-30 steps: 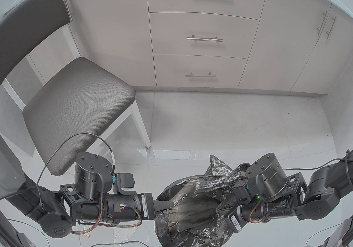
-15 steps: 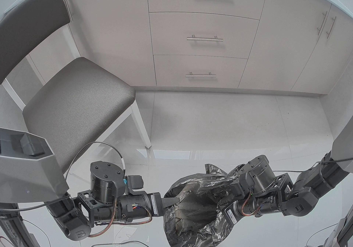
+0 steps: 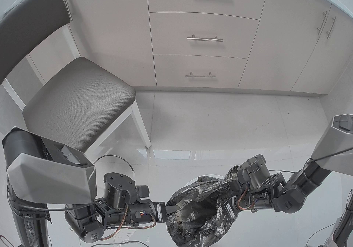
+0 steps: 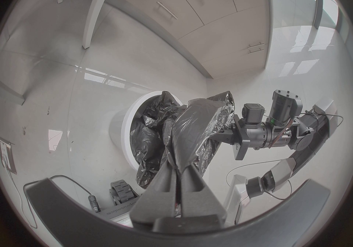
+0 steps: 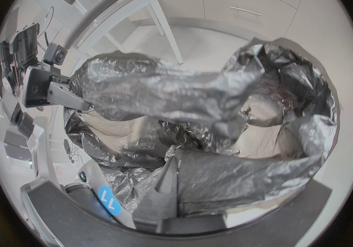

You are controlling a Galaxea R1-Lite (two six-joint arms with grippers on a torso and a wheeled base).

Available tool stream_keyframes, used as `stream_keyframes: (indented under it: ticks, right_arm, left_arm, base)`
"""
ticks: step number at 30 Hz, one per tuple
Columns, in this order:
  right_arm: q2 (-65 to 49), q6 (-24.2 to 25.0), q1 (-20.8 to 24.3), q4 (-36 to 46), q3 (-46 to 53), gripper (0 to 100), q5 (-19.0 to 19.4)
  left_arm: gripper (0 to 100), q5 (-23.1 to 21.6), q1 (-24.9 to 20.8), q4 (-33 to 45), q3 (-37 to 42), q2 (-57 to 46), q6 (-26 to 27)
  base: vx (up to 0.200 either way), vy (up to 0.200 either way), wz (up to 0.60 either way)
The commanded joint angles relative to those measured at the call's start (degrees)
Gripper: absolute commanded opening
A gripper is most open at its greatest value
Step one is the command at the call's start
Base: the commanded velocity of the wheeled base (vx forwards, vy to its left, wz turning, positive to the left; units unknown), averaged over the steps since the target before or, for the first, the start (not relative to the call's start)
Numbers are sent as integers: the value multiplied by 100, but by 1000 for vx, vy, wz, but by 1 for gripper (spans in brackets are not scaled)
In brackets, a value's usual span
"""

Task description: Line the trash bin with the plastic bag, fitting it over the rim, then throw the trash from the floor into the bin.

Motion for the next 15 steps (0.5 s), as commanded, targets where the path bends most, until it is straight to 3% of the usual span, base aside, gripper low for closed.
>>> stream_keyframes:
  ticks: [1, 11, 15]
  right_arm:
    - [434, -14, -128, -234, 27, 0, -2]
    - [768, -41, -409, -497, -44, 0, 7]
    - [882, -383, -638, -664, -35, 0, -2]
  left_arm:
    - [0, 24, -7, -2, -51, 195, 8]
    - [0, 437, 72, 7, -280, 388, 61]
    - [0, 630, 72, 7, -376, 493, 175]
  base:
    - [0, 0, 0]
    - [0, 0, 0]
    - [0, 0, 0]
